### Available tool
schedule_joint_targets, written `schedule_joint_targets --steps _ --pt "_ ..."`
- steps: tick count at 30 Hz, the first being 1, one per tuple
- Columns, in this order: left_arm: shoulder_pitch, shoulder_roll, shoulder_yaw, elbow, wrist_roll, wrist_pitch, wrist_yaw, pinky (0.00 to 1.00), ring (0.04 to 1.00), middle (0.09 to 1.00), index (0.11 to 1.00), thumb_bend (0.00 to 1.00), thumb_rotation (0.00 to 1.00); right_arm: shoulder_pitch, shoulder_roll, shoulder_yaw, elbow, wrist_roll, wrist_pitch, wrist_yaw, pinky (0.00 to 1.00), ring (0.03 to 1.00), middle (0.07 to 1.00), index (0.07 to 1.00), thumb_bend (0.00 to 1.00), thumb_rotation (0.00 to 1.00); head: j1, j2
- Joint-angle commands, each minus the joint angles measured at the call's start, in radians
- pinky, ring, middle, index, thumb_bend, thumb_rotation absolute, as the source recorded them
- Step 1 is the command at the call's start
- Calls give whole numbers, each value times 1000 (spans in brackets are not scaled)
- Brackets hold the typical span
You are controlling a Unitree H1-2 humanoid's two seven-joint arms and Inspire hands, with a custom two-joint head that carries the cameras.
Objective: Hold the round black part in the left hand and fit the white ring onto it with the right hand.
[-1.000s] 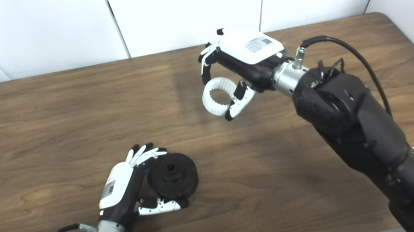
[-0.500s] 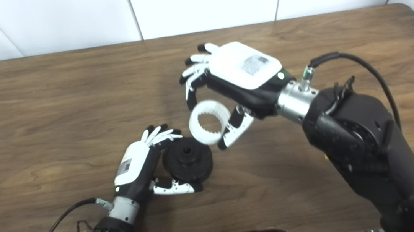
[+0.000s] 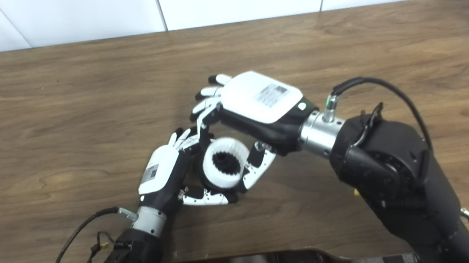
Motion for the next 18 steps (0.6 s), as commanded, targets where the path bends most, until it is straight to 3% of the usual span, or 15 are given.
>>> schedule_joint_targets --steps 1,18 --pt "2 -11 -18 0 -1 18 -37 1000 962 843 486 519 63 -20 6 -4 -7 -13 -34 -18 1000 919 819 483 525 138 0 0" --pt "3 -9 -28 -6 4 15 -29 1000 948 834 486 519 64 33 34 4 110 -50 -152 -108 1000 921 827 484 525 137 -8 -2"
